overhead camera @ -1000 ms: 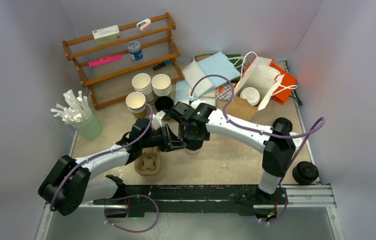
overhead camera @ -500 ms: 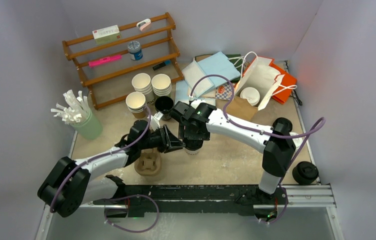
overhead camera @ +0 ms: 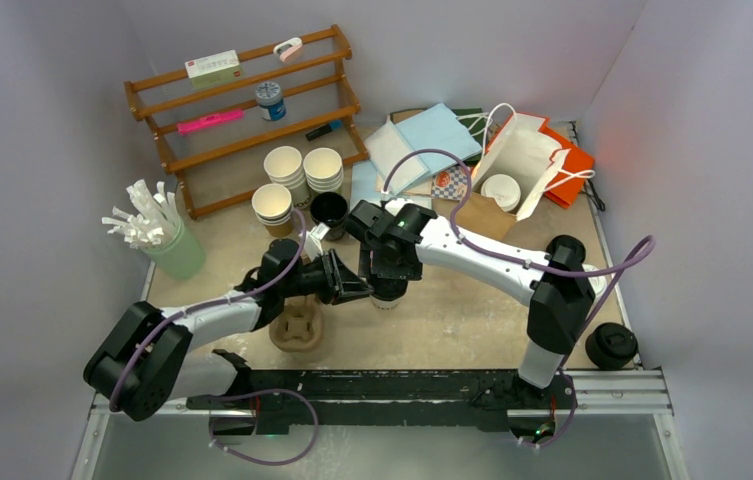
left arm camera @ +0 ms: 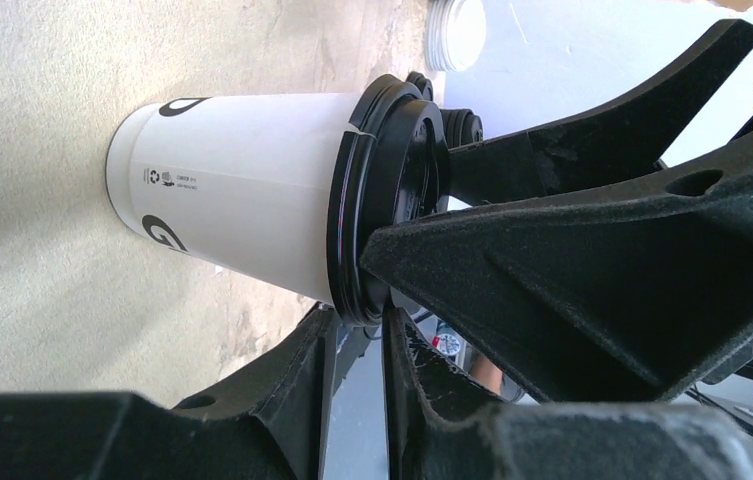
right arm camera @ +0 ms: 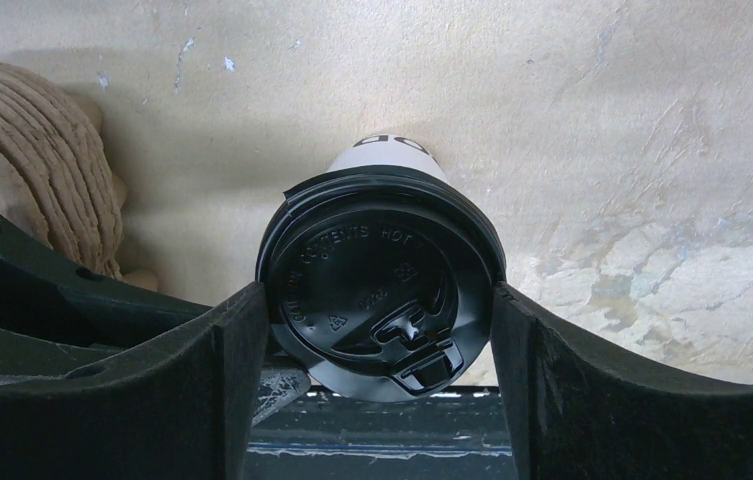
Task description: Pack the takeout coffee
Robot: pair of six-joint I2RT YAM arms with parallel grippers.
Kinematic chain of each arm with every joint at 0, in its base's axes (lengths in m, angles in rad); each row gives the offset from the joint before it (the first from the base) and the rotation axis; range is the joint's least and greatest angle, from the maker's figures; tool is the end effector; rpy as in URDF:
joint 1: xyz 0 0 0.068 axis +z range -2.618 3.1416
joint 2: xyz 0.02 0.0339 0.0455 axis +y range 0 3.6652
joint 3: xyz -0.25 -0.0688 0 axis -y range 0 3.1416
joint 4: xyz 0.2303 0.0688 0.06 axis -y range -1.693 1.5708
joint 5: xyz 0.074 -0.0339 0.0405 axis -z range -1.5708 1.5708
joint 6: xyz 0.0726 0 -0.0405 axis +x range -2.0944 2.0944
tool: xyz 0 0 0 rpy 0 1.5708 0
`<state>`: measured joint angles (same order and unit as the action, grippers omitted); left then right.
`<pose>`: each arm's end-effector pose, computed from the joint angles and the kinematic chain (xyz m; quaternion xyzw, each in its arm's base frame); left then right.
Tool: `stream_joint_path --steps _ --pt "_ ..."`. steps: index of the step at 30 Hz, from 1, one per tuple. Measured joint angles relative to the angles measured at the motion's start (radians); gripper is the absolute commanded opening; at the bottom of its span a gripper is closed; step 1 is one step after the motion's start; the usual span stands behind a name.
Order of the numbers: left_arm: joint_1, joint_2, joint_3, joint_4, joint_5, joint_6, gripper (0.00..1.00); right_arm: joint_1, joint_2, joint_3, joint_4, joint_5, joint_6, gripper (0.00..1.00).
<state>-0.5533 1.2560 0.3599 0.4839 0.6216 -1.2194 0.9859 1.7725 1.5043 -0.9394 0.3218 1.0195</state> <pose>0.1949 -0.1701 0.1556 -0.1023 0.8077 -0.5656 0.1312 0.2172 0.2865 0.2217 0.0452 0.9702 0.0655 0.2287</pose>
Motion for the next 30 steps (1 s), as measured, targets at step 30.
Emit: stream_joint_path --steps 30 --pt "0.019 0.094 0.043 -0.060 0.100 0.032 0.29 0.000 0.021 0.008 -0.013 -0.002 -0.018 0.66"
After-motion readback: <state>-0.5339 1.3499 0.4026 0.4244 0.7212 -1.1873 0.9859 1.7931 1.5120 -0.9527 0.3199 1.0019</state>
